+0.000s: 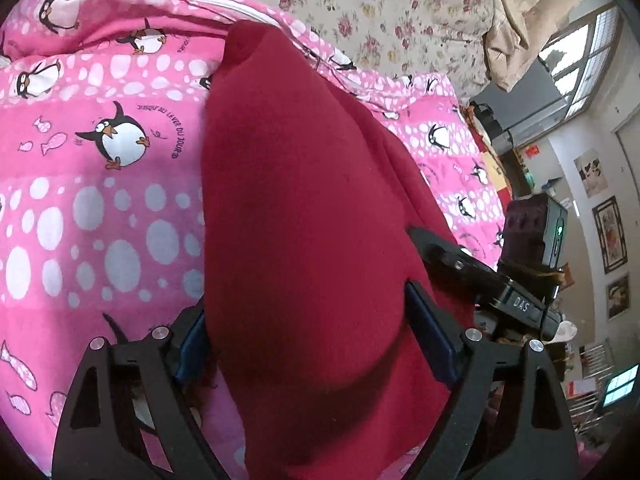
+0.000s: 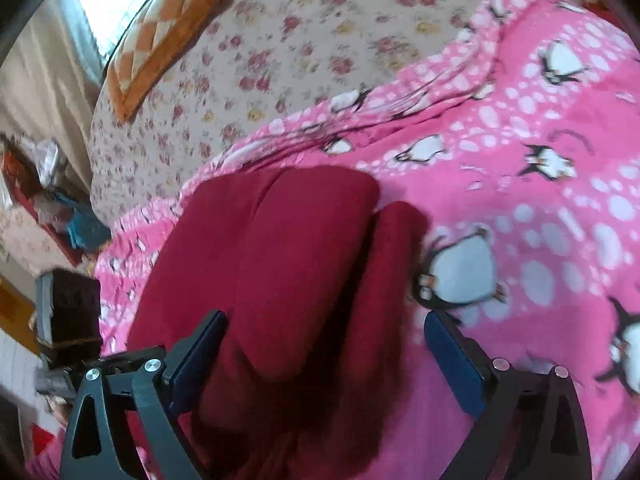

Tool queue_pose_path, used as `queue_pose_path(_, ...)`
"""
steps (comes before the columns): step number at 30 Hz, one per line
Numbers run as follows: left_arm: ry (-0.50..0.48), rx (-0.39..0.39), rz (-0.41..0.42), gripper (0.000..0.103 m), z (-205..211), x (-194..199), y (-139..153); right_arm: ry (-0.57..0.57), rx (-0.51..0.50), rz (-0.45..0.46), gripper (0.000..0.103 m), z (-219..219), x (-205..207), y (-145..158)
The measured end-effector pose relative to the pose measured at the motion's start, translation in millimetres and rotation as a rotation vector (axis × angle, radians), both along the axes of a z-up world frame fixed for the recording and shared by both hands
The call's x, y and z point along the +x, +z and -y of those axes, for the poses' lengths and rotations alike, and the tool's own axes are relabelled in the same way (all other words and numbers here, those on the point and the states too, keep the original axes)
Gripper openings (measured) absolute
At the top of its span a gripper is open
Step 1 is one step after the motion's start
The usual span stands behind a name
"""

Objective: Fold small clothes

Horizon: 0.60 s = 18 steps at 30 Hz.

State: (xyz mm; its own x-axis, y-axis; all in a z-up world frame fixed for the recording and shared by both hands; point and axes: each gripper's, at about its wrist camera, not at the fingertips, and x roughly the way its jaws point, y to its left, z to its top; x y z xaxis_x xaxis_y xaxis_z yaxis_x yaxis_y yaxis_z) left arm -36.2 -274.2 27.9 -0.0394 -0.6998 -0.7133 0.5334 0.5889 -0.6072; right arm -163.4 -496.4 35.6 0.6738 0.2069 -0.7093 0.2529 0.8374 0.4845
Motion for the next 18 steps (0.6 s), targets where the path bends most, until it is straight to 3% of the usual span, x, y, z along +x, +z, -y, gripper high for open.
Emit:
queue_pose_path(1,0.003,0.01,0.015,0.085,1,-2,1,0.001,-0.009,-0.005,0.097,-3,4,-1)
queue_pose_path(3,0.009,0.017,0.037,0.079,-1,-6,4,0.018,0.013,0.0,0.073,-9,10,2)
queue_pose_path(5,0.018,0.007,0.042,0.07,-5,-8,7,-0.004,0.005,-0.007,0.06,-13,10,8)
queue_pose_path(7,0.029,-0.004,0.035,0.063,-14,-11,14,-0.001,-0.034,-0.014,0.055,-22,10,17)
queue_pose_path(9,0.028,-0.012,0.035,0.062,-26,-20,26,0.011,-0.033,-0.012,0.051,-28,6,25)
queue_pose_path(14,0.033,-0.026,0.079,0.062,-70,-54,68,0.077,0.054,-0.006,0.048,-52,-5,53)
queue_pose_path(18,0.094,-0.014,0.102,0.062,-114,-83,80,0.159,0.084,0.019,0.048,-86,-21,67)
